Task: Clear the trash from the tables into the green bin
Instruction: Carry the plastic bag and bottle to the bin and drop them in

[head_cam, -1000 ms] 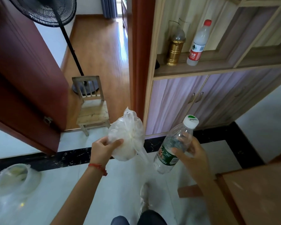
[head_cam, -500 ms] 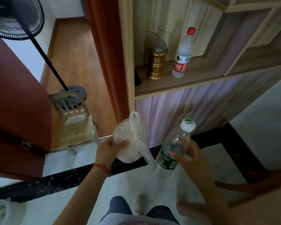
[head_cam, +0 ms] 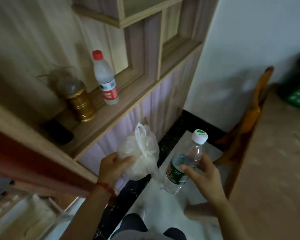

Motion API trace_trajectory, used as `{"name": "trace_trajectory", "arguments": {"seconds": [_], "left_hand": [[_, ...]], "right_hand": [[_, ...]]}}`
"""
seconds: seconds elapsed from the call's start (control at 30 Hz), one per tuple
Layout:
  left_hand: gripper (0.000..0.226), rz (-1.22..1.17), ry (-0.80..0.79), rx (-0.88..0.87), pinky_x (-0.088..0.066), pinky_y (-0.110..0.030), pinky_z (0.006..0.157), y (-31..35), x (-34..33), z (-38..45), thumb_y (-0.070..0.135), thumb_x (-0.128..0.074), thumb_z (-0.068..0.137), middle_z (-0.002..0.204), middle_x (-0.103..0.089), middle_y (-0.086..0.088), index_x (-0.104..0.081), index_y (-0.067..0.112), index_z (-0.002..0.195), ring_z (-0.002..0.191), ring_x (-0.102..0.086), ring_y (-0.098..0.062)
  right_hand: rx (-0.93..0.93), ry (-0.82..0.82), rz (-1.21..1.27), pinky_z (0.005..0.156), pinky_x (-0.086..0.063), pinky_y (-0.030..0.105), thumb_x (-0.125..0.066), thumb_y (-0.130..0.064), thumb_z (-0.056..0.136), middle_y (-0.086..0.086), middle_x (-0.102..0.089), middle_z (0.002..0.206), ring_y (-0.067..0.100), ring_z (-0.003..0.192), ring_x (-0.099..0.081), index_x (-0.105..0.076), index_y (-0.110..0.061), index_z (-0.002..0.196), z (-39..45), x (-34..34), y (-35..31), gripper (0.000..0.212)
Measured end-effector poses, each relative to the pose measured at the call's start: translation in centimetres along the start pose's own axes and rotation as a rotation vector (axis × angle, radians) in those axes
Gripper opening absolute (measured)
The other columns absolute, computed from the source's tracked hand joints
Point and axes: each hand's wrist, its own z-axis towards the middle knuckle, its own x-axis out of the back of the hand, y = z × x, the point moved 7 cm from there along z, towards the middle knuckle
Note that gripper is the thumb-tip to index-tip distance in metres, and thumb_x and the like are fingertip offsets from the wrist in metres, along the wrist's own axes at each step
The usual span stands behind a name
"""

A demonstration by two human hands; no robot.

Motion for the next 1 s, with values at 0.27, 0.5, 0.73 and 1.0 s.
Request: {"name": "trace_trajectory", "arguments": {"seconds": [0.27, 0.5, 0.73, 1.0], "left_hand": [[0.020, 0.062, -0.312, -0.031, -0.052, -0.019, 0.060, 3.6, -6.9, 6.7, 0.008, -0.072, 0.073, 0.088, -0.069, -0.008, -0.067, 0.006, 0.092, 0.080, -0.065, -0.018], [0.010, 0.098, -0.448, -0.060, -0.047, -0.009, 0.046, 5.3, -11.6, 8.8, 0.004, -0.072, 0.072, 0.063, -0.068, 0.007, -0.065, 0.009, 0.077, 0.054, -0.062, -0.002], [0.013, 0.084, -0.476, -0.050, -0.047, -0.011, 0.046, 6.4, -15.3, 12.2, 0.000, -0.072, 0.071, 0.049, -0.065, 0.014, -0.065, 0.011, 0.072, 0.047, -0.060, 0.003], [0.015, 0.029, -0.456, -0.075, -0.054, -0.022, 0.058, 10.2, -22.4, 16.8, 0.003, -0.074, 0.069, 0.063, -0.070, 0.005, -0.068, 0.014, 0.077, 0.065, -0.065, -0.013]], "right_hand": [[-0.132, 0.301, 0.043, 0.068, -0.048, 0.009, -0.072, -0.039, 0.062, -0.020, -0.064, 0.095, -0.009, 0.089, -0.061, -0.053, -0.039, 0.098, -0.5, 3.1, 0.8, 0.041], [-0.170, 0.472, 0.045, 0.071, -0.048, 0.011, -0.070, -0.046, 0.059, -0.016, -0.064, 0.104, -0.005, 0.093, -0.061, -0.055, -0.024, 0.115, -0.6, 4.3, 1.7, 0.063], [-0.177, 0.532, 0.108, 0.081, -0.052, 0.019, -0.072, -0.037, 0.063, -0.010, -0.066, 0.108, 0.003, 0.097, -0.063, -0.055, -0.027, 0.114, 2.6, 6.2, 2.1, 0.055], [-0.105, 0.526, 0.117, 0.076, -0.054, 0.021, -0.072, -0.035, 0.064, -0.004, -0.069, 0.104, 0.009, 0.095, -0.066, -0.057, -0.022, 0.114, 11.0, 12.0, 2.3, 0.053]]}}
